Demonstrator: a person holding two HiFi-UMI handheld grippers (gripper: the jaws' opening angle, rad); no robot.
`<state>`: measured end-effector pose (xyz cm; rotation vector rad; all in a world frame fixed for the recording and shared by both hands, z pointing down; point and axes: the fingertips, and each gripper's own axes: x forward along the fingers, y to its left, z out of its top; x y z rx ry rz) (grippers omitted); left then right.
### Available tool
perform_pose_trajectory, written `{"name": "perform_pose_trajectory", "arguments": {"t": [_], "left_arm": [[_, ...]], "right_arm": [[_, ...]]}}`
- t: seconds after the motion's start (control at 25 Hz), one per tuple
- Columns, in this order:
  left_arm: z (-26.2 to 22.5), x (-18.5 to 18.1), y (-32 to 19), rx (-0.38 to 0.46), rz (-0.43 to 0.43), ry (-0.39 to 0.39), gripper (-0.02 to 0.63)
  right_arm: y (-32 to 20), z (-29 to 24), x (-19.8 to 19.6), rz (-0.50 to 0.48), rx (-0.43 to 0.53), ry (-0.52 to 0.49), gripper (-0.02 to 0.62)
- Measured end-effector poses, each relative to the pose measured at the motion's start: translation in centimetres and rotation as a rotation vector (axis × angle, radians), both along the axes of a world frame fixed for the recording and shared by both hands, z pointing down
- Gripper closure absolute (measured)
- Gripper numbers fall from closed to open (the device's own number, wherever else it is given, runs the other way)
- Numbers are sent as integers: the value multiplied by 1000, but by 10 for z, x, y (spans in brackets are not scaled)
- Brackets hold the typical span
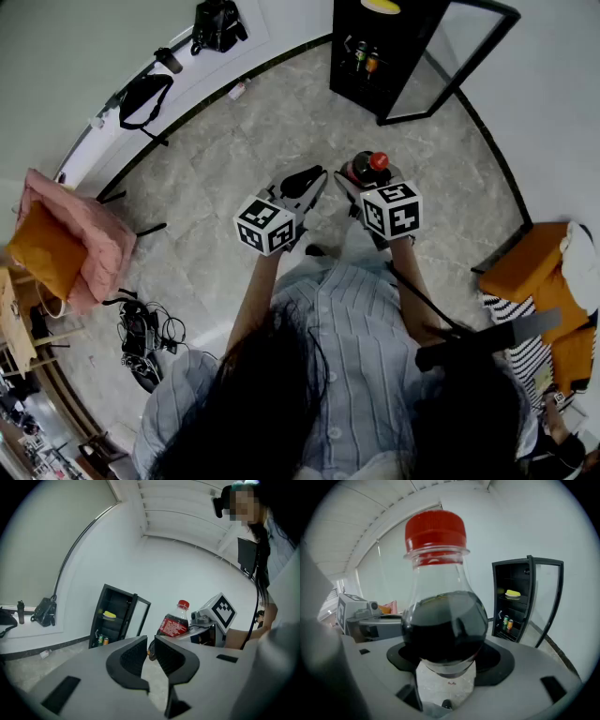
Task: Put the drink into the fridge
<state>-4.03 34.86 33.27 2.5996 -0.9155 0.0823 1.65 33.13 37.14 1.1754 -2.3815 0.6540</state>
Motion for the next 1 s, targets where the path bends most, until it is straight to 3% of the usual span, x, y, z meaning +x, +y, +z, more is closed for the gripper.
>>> {"name": "perform_pose_trajectory", "arguments": {"t": [0.56, 1.0], "left_arm": [[15, -3, -8, -38, -5, -5, 551], [29, -1, -43, -89, -45, 17, 551]], "right_arm": [[-11, 11, -3, 6, -25, -22, 290], [-34, 25, 10, 3, -73, -35, 290]]}}
